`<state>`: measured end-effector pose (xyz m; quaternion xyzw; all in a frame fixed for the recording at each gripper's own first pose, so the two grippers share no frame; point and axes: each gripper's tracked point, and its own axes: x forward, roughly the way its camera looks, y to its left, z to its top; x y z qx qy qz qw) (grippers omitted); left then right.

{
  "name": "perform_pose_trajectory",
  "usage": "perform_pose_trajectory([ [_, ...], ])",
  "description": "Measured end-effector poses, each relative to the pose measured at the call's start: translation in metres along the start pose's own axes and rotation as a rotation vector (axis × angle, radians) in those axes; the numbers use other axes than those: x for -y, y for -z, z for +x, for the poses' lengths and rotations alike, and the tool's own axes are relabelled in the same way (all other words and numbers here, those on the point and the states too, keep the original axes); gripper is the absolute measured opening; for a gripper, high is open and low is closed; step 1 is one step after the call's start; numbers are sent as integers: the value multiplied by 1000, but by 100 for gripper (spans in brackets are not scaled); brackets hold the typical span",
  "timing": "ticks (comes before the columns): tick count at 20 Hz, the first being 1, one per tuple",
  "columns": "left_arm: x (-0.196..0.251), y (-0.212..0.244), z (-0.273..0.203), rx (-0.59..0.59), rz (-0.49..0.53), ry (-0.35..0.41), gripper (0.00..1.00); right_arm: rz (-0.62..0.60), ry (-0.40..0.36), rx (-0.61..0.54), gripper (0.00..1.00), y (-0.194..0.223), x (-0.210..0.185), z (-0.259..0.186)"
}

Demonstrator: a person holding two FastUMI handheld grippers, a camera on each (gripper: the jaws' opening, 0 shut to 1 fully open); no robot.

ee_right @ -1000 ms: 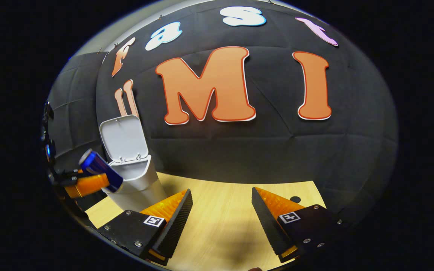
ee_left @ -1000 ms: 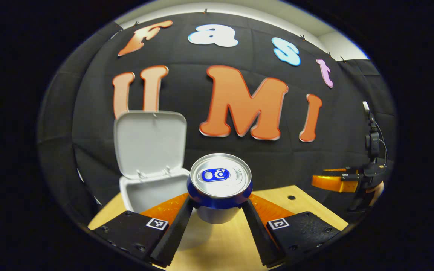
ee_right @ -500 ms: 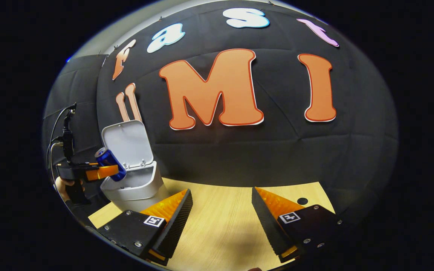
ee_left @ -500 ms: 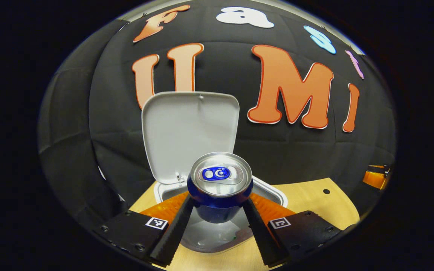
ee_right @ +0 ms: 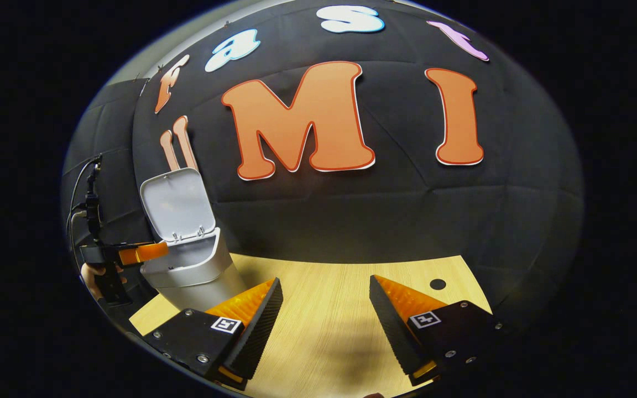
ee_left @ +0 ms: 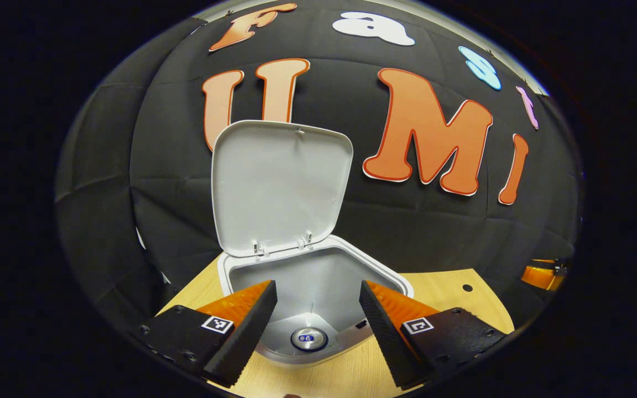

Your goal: Press the lid of the desktop garbage bin to open it, pick up the crumpled paper on the desktop and throw it into the bin, then pick up the pop can on the desktop and drop it into the bin, and finally close the garbage bin lid.

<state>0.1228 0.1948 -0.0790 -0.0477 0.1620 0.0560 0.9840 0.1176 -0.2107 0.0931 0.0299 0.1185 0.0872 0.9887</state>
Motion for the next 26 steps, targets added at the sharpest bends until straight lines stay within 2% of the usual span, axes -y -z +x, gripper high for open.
perform_pose_trajectory([
  [3, -3, -20, -12, 62, 8, -30, 95, -1, -6, -9, 94, 1, 3, -2],
  [5, -12, -52, -24, 145, 7, -73, 95, -4, -11, -8, 94, 1, 5, -3],
  [9, -27, -146, -41, 340, -35, -107, 94, 0, -19, 1, 94, -2, 7, -8],
  [13, -74, -238, -33, 478, 56, -247, 93, 17, -20, 9, 94, -4, 11, -10],
  [15, -82, -259, -12, 472, 122, -244, 92, 28, -17, 8, 94, -4, 12, -11],
  [18, -85, -260, 33, 410, 186, -223, 93, 40, -7, 6, 94, -5, 16, -9],
  [21, -97, -241, 64, 313, 105, -199, 93, 55, 2, -2, 94, -4, 16, -7],
  [24, -108, -207, 77, 210, 68, -206, 93, 44, 17, -1, 94, -6, 15, -7],
  [26, -97, -201, 68, 205, -19, -141, 96, 34, 23, -3, 94, -6, 14, -8],
])
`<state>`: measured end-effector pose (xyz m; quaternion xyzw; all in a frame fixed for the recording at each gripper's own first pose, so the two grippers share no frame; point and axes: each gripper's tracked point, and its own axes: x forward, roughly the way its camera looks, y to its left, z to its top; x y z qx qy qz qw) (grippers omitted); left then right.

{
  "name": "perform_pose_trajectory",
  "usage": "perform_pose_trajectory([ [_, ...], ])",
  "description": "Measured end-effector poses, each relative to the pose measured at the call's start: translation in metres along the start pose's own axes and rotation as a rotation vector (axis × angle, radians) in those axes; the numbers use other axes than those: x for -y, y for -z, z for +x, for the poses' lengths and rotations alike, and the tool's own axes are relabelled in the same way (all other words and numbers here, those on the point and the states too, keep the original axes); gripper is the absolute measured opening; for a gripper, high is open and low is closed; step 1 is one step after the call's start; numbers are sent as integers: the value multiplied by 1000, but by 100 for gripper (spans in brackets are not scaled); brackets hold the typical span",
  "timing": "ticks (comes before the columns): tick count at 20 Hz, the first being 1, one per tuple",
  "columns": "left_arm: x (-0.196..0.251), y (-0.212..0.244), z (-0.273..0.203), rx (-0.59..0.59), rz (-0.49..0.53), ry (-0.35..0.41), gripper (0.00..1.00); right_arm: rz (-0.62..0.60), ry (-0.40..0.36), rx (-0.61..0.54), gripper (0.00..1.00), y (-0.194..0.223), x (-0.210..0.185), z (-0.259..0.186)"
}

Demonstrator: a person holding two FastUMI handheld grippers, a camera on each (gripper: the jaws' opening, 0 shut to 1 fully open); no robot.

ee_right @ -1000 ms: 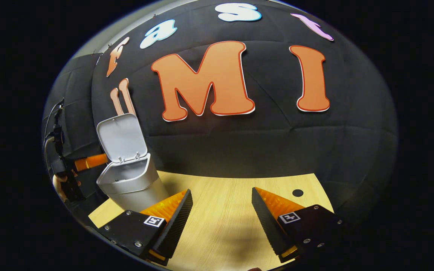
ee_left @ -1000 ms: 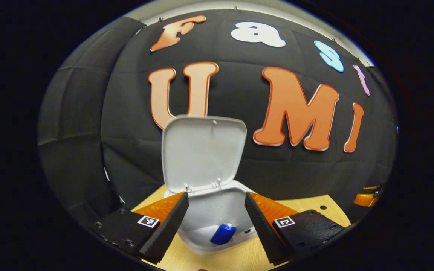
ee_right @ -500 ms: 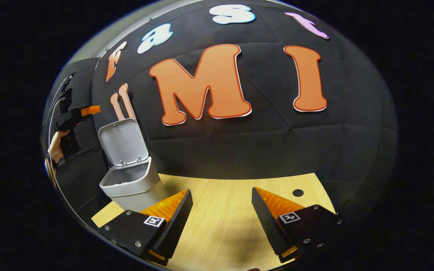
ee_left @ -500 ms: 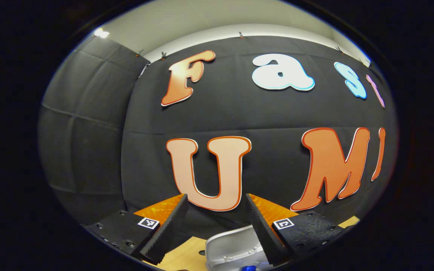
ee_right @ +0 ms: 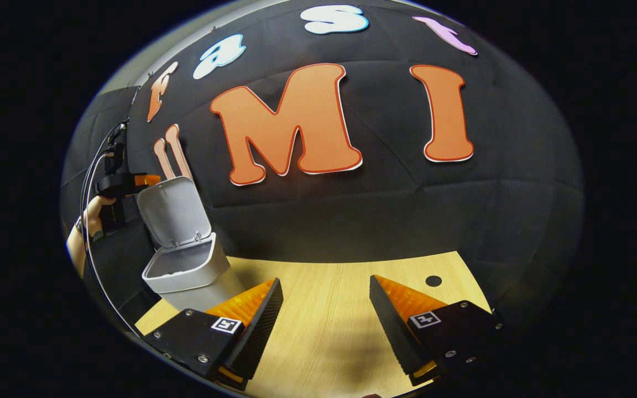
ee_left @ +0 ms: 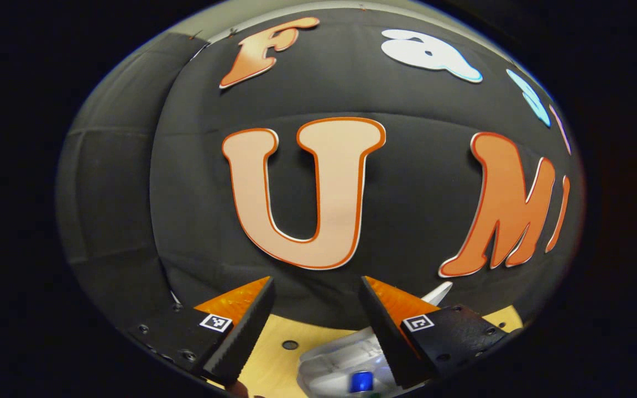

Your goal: Press the lid of the desktop garbage bin to open it, pick up the crumpled paper on the desktop and throw it into the bin, then pick up the pop can on the desktop and drop it into the bin, and finally close the garbage bin lid.

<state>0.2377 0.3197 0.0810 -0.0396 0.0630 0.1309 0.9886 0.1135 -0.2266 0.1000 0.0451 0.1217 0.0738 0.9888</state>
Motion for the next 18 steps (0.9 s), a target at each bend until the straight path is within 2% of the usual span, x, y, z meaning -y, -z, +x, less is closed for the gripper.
perform_pose_trajectory([
  [1, 4, 7, -9, -9, -29, 24, 94, -2, 3, -2, 94, 0, -1, 0],
  [3, 13, 28, -34, -18, -42, 53, 95, 0, -4, -4, 94, 3, -4, -6],
  [6, 19, 62, -73, -8, 74, 0, 95, 7, -28, -10, 94, 7, -12, -11],
  [9, 55, 114, -109, 3, 146, 6, 93, -10, -56, -11, 94, 8, -19, -20],
  [12, 86, 164, -123, -44, 185, 40, 94, -17, -82, -21, 94, 10, -23, -27],
  [15, 82, 203, -124, -170, 157, 4, 93, -28, -91, -25, 94, 11, -20, -31],
  [16, 81, 195, -119, -133, 131, -5, 96, -32, -94, -28, 94, 12, -19, -32],
  [18, 81, 204, -125, -178, 133, -21, 93, -36, -98, -28, 94, 13, -18, -32],
])
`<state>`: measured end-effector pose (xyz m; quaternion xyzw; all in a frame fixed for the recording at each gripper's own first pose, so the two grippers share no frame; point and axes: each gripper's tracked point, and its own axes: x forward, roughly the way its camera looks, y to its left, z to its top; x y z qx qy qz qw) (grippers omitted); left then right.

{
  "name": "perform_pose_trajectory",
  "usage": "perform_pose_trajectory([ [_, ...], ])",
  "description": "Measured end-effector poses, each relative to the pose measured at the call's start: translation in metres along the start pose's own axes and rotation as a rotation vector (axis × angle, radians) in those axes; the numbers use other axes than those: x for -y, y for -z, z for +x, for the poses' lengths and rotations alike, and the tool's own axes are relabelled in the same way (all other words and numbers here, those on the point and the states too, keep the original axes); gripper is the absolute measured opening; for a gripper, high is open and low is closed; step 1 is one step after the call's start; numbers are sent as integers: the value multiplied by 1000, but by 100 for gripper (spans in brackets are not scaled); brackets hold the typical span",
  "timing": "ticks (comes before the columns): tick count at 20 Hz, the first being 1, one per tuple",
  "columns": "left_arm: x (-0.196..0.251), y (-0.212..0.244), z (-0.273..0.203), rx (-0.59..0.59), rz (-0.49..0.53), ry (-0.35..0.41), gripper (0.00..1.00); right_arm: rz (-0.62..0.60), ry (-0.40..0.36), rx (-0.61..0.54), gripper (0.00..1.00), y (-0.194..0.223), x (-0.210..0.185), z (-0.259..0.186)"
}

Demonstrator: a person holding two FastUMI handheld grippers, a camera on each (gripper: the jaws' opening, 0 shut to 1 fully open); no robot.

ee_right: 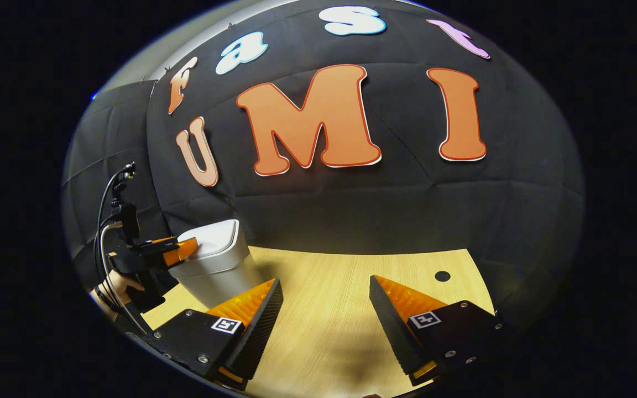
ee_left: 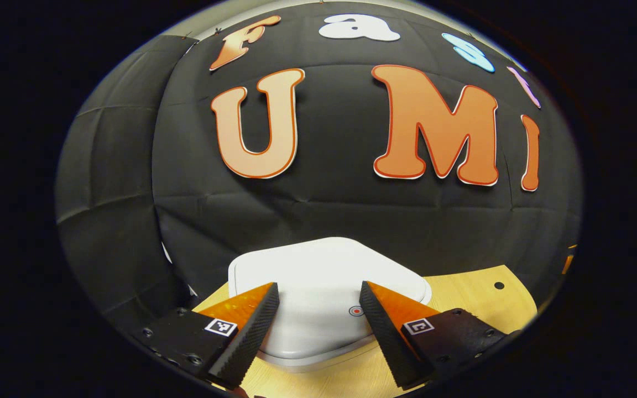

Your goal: Press the lid of the desktop garbage bin to open it, pick up the crumpled paper on the desktop and throw it into the bin, then pick up the pop can on the desktop and drop it into the bin, and finally close the garbage bin lid.

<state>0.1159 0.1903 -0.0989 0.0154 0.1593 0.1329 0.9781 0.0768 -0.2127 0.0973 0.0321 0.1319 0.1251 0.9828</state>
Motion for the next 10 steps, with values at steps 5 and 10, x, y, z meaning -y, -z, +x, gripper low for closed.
perform_pose_trajectory([
  [5, 1, -5, 11, 85, 81, -95, 95, 26, -14, -3, 94, 5, 1, 2],
  [10, 1, -13, 12, 140, 13, -75, 94, 34, -13, -18, 94, 14, 4, 5],
])
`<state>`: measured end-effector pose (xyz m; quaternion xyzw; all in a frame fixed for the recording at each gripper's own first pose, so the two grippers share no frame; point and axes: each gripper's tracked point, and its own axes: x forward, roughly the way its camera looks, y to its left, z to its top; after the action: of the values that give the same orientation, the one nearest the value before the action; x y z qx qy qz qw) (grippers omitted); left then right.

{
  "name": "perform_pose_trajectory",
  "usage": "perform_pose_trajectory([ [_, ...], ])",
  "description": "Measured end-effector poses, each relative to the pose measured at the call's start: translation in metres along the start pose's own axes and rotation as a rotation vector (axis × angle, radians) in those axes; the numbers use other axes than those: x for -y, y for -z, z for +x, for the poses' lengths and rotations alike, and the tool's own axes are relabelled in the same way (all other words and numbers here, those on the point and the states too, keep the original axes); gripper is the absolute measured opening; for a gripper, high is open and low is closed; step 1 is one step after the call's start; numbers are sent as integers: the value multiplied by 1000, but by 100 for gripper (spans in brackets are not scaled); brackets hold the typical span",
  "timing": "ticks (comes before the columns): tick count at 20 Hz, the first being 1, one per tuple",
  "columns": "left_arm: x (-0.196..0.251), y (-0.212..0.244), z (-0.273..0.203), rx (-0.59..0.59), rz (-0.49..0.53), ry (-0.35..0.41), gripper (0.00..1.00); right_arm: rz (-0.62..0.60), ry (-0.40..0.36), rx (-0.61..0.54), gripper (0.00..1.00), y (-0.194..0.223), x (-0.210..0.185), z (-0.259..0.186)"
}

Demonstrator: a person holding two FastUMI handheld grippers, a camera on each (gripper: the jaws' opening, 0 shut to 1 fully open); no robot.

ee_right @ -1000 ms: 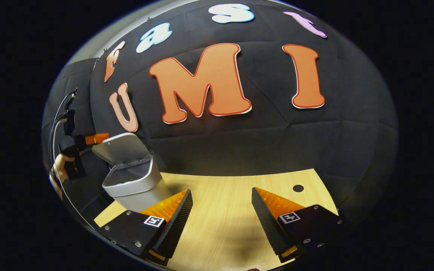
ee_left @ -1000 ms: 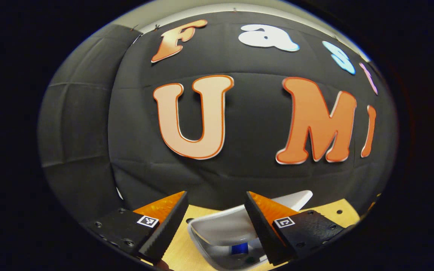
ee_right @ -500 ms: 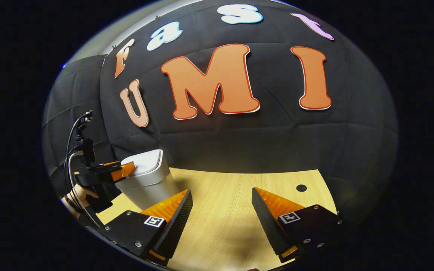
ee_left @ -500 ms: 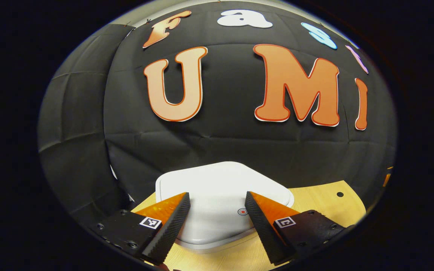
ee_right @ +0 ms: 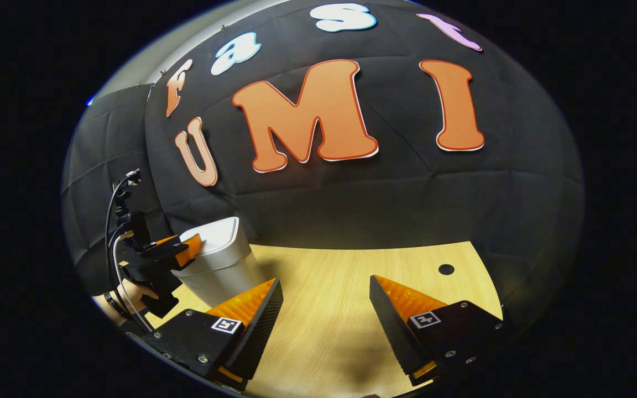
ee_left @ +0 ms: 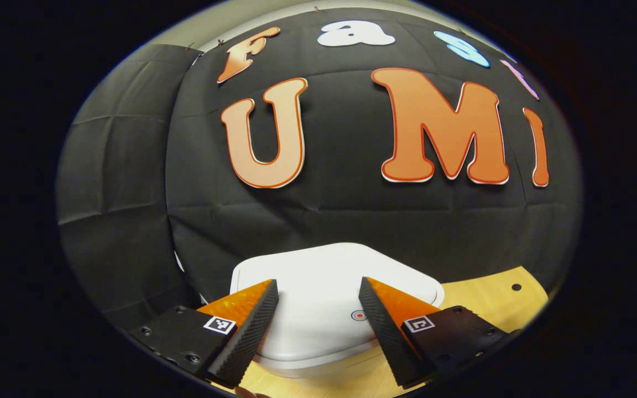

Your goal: Press the lid of the desktop garbage bin to open it, pick up the crumpled paper on the desktop and throw it into the bin, then pick up the pop can on the desktop and drop it into the bin, and finally close the garbage bin lid.

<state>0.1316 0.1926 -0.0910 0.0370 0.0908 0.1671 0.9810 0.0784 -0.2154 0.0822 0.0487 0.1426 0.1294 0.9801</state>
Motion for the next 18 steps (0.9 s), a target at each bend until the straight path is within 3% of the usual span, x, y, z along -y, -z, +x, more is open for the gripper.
perform_pose_trajectory([
  [4, 3, -7, -10, 3, 59, 30, 95, 2, 29, 29, 94, -8, 0, -2],
  [8, 48, -51, -55, 89, 56, 167, 94, -15, 142, 115, 94, -22, 11, -11],
  [13, 100, -64, -105, 78, -118, 320, 93, -39, 280, 244, 94, -41, 16, -29],
  [15, 104, -57, -113, 50, -182, 324, 93, -53, 305, 269, 94, -42, 10, -34],
  [18, 100, -52, -116, 42, -170, 298, 94, -76, 319, 277, 94, -37, 4, -39],
])
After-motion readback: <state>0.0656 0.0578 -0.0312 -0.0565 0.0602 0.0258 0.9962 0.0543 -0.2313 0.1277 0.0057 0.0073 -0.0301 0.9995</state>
